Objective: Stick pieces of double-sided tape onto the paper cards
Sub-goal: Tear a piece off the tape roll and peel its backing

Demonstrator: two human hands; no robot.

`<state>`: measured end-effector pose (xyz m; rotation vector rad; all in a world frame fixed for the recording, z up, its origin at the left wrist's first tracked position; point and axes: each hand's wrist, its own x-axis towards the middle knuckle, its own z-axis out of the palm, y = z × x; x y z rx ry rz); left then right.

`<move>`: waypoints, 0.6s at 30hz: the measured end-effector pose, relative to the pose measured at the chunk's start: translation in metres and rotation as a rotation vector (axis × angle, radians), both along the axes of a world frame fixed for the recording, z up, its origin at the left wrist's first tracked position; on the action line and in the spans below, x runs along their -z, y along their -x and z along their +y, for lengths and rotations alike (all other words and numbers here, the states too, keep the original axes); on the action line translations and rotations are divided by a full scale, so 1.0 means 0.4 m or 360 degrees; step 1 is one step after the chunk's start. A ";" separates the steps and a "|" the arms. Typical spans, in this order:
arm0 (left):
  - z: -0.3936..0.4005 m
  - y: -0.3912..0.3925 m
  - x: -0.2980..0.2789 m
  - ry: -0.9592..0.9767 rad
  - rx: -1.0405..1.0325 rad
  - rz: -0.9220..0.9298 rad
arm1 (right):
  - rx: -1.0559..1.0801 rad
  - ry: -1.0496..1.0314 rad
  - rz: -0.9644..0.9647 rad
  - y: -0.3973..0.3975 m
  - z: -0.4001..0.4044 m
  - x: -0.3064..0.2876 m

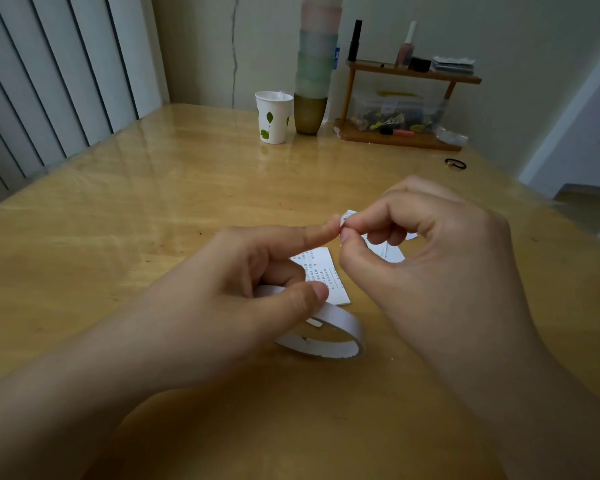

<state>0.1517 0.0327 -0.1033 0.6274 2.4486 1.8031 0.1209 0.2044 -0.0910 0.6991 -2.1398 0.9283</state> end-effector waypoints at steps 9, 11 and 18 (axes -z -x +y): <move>0.000 -0.002 -0.003 0.0022 -0.0013 -0.0026 | 0.0042 -0.0123 0.0097 0.006 0.004 0.000; 0.001 -0.002 -0.003 0.0042 -0.0020 -0.0008 | 0.0068 -0.0162 0.0141 0.005 0.004 -0.001; 0.005 -0.003 -0.001 0.0069 -0.0025 0.0037 | 0.0084 -0.0127 0.0131 -0.002 0.001 -0.002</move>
